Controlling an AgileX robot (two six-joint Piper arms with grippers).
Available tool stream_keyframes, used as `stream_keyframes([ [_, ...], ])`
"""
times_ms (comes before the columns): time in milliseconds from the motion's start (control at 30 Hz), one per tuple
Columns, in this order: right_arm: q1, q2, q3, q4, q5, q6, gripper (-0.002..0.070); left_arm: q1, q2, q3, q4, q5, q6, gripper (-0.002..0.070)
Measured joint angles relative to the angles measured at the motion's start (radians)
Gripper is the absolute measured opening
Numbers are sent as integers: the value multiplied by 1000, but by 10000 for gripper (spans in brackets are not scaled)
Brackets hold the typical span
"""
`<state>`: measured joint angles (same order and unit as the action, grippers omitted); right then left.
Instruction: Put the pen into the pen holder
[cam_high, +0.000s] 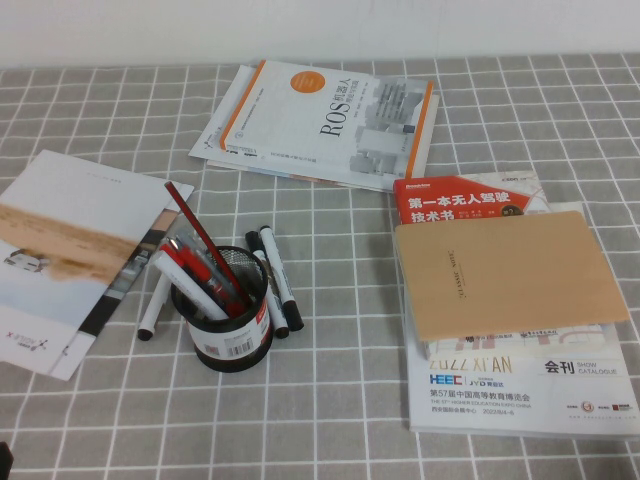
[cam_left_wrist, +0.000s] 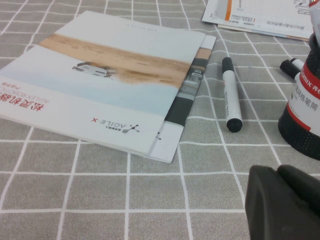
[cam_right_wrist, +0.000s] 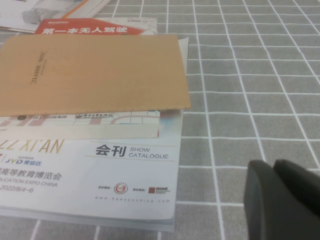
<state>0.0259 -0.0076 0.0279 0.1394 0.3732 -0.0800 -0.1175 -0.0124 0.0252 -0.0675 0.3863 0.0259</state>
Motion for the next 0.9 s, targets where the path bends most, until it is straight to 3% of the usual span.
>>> stream_keyframes([
  [900,0,0,0,48,0,0,-13,0,0,0,0,0,0,-3],
])
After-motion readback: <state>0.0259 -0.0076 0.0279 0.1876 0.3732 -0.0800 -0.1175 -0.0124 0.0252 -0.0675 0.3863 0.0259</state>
